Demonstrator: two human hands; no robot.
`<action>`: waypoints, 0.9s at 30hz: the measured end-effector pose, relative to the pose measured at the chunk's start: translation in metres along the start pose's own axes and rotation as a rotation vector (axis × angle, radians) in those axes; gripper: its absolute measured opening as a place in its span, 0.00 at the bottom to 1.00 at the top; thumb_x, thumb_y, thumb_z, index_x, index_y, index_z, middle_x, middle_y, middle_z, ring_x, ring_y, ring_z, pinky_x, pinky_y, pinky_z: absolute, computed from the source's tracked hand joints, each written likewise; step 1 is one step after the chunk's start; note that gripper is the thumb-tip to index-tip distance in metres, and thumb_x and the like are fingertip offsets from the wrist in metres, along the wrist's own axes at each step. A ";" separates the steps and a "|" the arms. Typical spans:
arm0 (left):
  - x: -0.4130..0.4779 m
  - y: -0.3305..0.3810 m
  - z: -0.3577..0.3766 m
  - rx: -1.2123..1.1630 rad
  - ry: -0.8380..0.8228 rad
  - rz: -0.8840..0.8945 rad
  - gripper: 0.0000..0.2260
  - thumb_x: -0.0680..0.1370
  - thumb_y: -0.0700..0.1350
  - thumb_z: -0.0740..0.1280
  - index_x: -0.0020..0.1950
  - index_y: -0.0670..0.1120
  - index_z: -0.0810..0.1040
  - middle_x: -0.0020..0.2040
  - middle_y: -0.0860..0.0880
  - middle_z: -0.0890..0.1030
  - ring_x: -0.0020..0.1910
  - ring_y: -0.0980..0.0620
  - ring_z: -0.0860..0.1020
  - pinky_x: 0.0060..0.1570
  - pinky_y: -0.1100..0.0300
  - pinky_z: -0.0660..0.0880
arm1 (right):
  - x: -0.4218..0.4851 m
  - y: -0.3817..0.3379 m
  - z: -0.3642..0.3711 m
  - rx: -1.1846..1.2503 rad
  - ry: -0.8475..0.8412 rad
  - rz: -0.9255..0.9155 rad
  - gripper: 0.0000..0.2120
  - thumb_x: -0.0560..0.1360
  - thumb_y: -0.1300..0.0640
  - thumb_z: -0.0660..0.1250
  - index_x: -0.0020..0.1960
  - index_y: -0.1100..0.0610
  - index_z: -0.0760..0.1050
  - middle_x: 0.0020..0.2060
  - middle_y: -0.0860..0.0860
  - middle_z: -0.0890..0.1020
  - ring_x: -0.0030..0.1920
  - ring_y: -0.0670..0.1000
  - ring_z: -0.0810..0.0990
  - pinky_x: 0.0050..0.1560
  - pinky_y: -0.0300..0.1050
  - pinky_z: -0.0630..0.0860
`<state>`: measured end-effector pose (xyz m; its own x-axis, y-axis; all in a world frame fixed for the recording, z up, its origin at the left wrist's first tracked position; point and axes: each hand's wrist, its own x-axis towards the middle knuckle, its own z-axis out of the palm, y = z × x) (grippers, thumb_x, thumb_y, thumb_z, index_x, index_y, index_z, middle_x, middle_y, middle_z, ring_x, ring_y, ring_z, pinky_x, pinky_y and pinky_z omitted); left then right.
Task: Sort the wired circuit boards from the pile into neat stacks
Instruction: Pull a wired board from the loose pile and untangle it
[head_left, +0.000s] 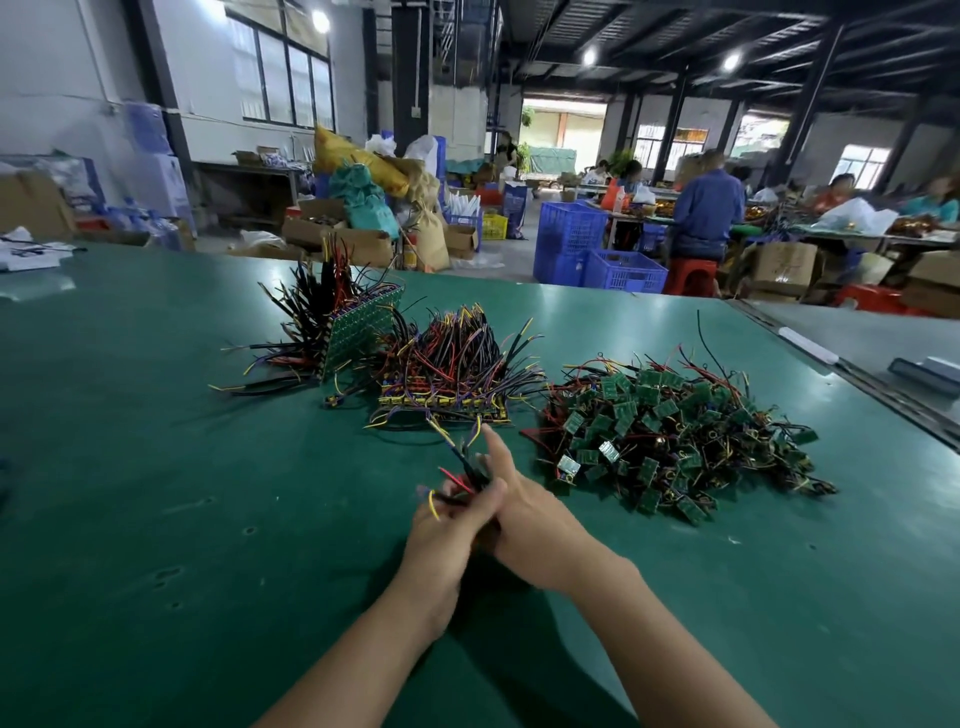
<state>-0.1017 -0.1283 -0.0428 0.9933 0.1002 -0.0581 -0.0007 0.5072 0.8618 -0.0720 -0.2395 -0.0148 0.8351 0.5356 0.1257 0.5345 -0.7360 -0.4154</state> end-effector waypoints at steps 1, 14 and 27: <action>0.002 0.000 0.002 -0.056 0.112 -0.016 0.13 0.66 0.46 0.76 0.46 0.42 0.82 0.47 0.40 0.84 0.45 0.44 0.83 0.47 0.54 0.78 | -0.001 -0.002 0.002 0.001 -0.016 -0.009 0.48 0.74 0.60 0.64 0.77 0.45 0.31 0.72 0.55 0.68 0.59 0.64 0.76 0.54 0.57 0.75; 0.014 0.019 -0.019 -0.529 0.019 -0.042 0.18 0.71 0.57 0.65 0.26 0.49 0.69 0.23 0.54 0.67 0.23 0.57 0.71 0.40 0.59 0.72 | -0.012 0.001 0.013 0.339 0.101 -0.205 0.32 0.72 0.59 0.70 0.75 0.52 0.65 0.56 0.46 0.81 0.51 0.38 0.77 0.52 0.26 0.68; 0.013 0.028 -0.029 -0.791 0.115 -0.164 0.25 0.82 0.54 0.59 0.27 0.45 0.66 0.41 0.44 0.83 0.44 0.46 0.84 0.55 0.50 0.74 | -0.012 -0.001 0.020 0.059 0.293 -0.443 0.21 0.73 0.60 0.68 0.66 0.56 0.77 0.44 0.54 0.84 0.48 0.55 0.78 0.54 0.46 0.76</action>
<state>-0.0922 -0.0880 -0.0344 0.9698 0.0373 -0.2412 0.0196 0.9731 0.2295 -0.0858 -0.2367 -0.0341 0.5371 0.6453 0.5432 0.8428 -0.4370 -0.3142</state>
